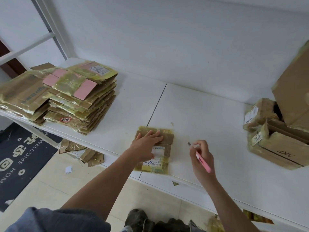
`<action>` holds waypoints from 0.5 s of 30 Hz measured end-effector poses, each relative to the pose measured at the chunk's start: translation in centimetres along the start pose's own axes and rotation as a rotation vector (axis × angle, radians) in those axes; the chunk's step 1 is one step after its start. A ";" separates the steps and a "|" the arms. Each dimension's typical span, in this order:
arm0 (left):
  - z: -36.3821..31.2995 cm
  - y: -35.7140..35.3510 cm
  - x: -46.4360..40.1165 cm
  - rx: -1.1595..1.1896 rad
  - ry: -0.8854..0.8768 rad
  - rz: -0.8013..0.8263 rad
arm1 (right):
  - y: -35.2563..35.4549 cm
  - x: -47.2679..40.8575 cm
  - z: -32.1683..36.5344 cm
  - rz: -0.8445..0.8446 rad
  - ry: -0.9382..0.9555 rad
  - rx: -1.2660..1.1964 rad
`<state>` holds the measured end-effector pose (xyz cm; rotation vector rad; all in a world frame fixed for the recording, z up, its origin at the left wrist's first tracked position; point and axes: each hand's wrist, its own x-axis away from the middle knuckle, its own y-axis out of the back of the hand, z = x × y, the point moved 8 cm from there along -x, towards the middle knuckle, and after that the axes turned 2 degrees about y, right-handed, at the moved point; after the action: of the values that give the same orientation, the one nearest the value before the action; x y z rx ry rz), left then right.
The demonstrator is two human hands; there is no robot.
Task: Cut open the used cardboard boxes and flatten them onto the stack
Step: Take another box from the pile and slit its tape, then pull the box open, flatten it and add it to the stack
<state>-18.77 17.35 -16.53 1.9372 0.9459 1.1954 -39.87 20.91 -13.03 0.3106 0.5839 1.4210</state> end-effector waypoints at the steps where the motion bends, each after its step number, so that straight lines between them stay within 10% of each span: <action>1: -0.1 0.1 0.0 -0.042 -0.011 0.007 | 0.3 -0.6 -0.2 0.026 0.061 0.182; 8: 2.5 1.8 1.9 -0.177 -0.010 -0.146 | -0.7 -2.0 -5.8 0.407 -0.115 0.920; 15: 6.1 3.9 4.6 0.561 0.220 -0.647 | -7.5 -4.0 3.2 0.364 0.137 0.306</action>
<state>-10.75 18.23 -13.50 1.6688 2.0057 0.8098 -32.03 16.40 -13.59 0.5891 0.8940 1.7119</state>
